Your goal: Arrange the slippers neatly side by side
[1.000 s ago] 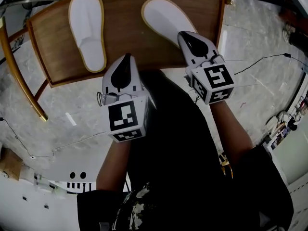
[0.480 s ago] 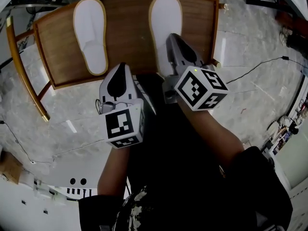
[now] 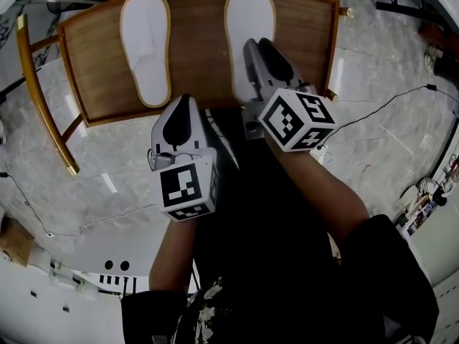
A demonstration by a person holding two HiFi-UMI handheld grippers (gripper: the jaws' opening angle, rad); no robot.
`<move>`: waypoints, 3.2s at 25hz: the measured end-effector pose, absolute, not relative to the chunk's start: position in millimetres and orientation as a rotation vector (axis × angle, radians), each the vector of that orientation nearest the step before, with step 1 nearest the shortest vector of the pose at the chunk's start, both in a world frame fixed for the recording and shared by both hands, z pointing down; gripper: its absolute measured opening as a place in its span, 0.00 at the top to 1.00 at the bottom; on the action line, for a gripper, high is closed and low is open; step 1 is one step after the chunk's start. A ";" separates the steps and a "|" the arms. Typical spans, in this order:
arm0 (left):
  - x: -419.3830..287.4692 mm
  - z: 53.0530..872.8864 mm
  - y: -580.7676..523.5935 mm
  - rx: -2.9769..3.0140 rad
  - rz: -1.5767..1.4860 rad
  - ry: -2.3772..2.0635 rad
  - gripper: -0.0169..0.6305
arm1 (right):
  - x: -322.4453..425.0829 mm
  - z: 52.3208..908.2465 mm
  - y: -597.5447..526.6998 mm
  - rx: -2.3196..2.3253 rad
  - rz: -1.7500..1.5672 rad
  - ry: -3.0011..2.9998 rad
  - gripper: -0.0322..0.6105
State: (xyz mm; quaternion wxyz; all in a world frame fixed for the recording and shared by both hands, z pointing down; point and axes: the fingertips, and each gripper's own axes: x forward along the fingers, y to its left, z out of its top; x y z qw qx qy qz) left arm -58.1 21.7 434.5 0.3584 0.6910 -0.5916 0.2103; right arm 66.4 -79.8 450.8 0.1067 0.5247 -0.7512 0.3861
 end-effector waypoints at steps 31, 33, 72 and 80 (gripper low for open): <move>-53.3 440.1 16.0 1.821 0.592 -1.474 0.97 | 59.6 520.1 -52.7 0.344 0.137 -2.189 0.69; -57.8 440.3 16.3 1.813 0.593 -1.487 0.97 | 56.3 520.1 -52.2 0.343 0.141 -2.190 0.69; -96.6 449.5 30.6 1.729 0.562 -1.545 0.97 | -12.1 533.1 -53.1 0.303 0.185 -1.956 0.69; -103.7 452.2 36.8 1.711 0.564 -1.551 0.97 | -23.0 533.6 -54.1 0.320 0.183 -1.990 0.69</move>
